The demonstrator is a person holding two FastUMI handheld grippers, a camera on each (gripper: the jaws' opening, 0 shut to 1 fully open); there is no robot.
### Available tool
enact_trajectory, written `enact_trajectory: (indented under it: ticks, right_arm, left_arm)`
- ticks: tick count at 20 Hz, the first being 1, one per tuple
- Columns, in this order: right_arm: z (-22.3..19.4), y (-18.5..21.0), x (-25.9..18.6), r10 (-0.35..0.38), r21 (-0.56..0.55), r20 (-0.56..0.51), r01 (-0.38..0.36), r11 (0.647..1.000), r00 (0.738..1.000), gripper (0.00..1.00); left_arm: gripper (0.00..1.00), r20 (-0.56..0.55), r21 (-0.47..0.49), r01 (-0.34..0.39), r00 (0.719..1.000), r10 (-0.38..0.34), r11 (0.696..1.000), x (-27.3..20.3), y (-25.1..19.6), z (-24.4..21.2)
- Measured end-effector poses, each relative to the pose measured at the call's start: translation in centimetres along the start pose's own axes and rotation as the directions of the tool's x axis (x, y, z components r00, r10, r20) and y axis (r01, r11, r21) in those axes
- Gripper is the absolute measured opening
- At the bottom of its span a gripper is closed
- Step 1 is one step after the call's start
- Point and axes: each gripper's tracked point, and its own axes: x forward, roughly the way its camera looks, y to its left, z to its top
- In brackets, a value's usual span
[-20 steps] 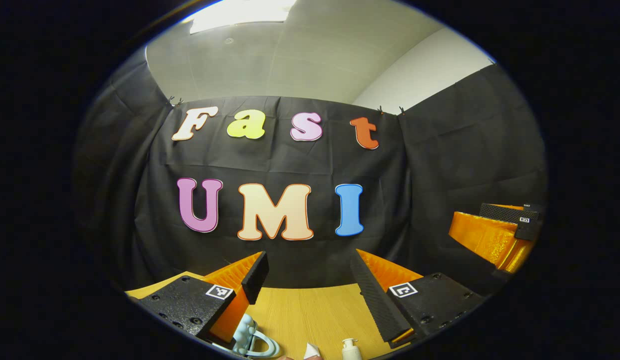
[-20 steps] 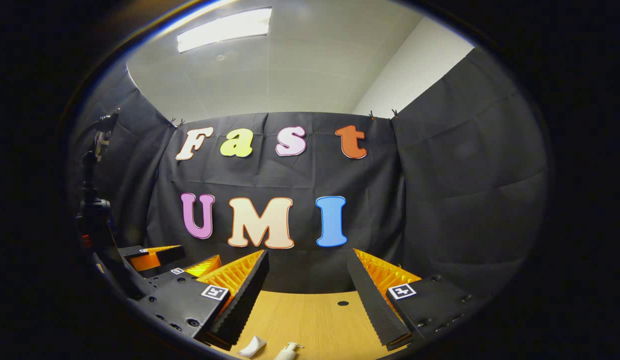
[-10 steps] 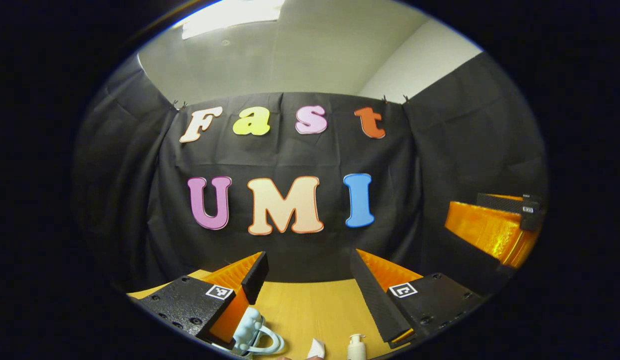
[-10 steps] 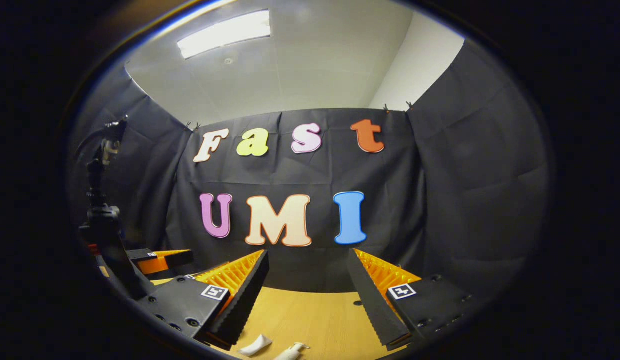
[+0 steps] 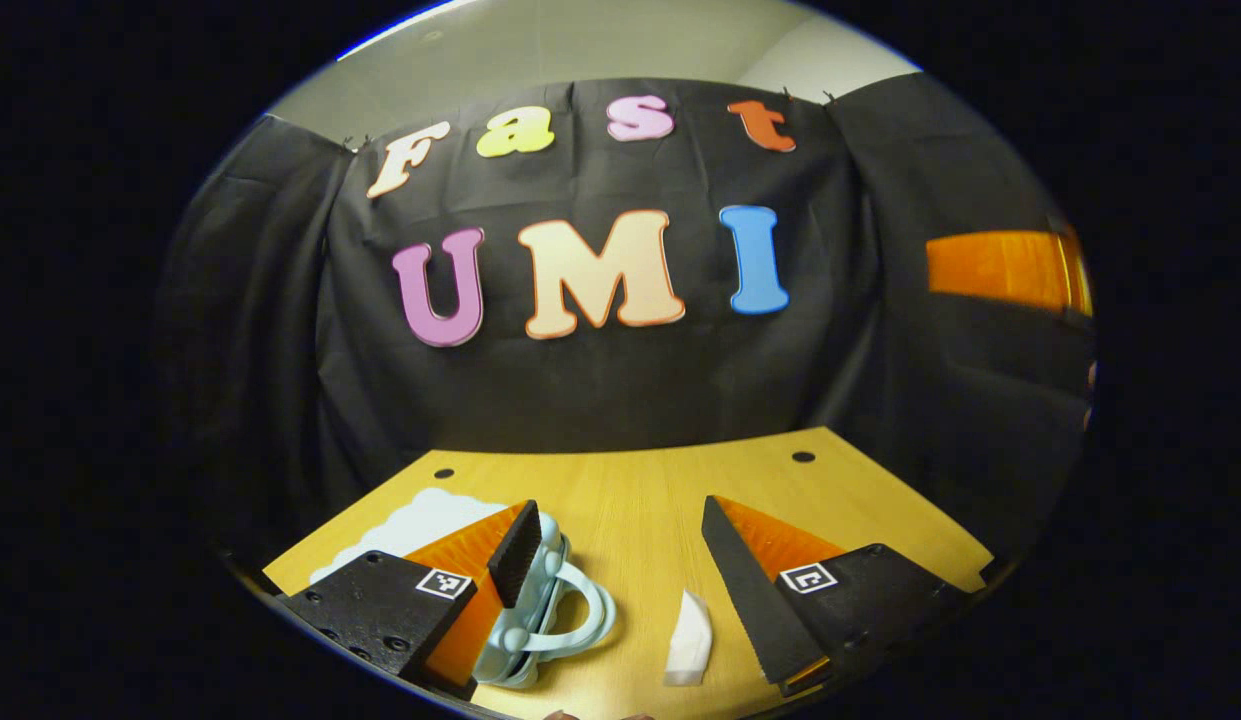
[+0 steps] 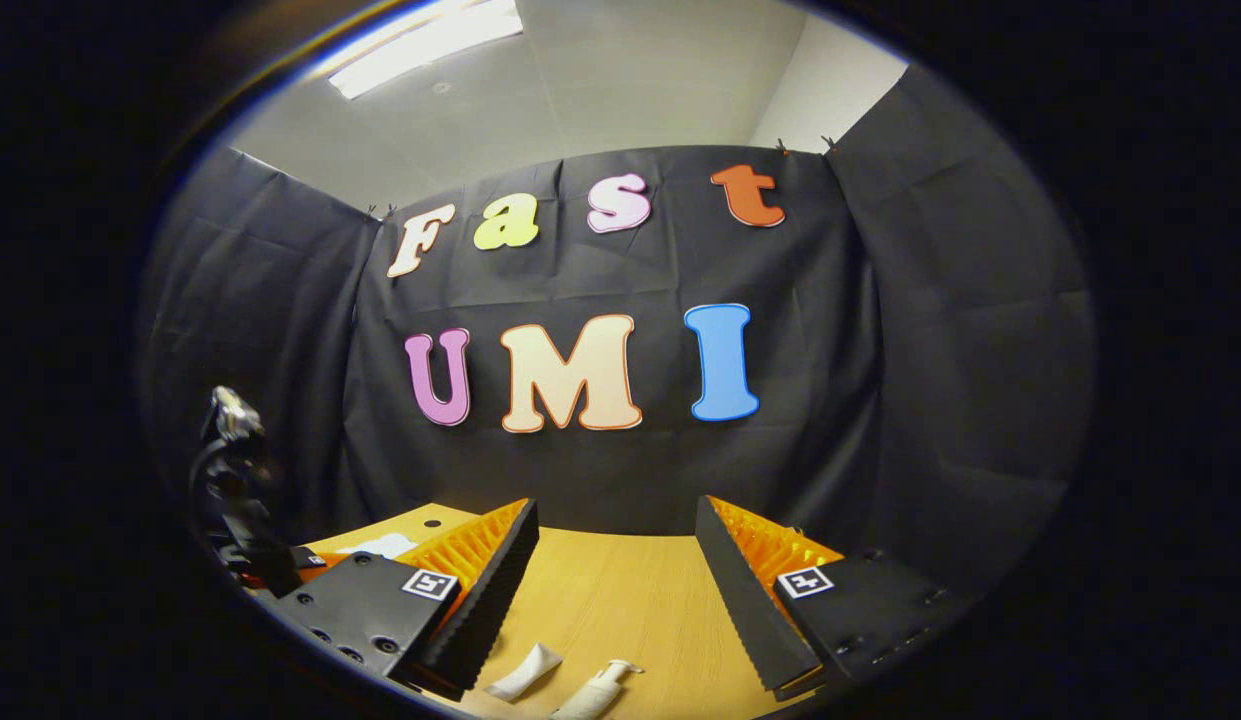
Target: First open the suitcase, pack the skin care products into it, and then close the suitcase.
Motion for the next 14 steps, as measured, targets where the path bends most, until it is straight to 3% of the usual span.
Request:
enact_trajectory:
  ticks: [5, 14]
  right_arm:
    - [-1.0, 0.0, 0.8, -0.053, -0.034, -0.034, 0.052, 0.998, 0.998, 1.0]
    - [-2.0, -1.2, 0.6, -0.144, -0.1, -0.069, 0.137, 0.986, 0.987, 1.0]
  left_arm:
    - [0.96, -0.244, -0.029, 0.039, 0.969, -0.045, 0.999, 3.4, 0.1, -7.8]
    - [0.97, -0.414, -0.048, 0.055, 0.908, -0.07, 0.997, 7.4, 0.7, -13.4]
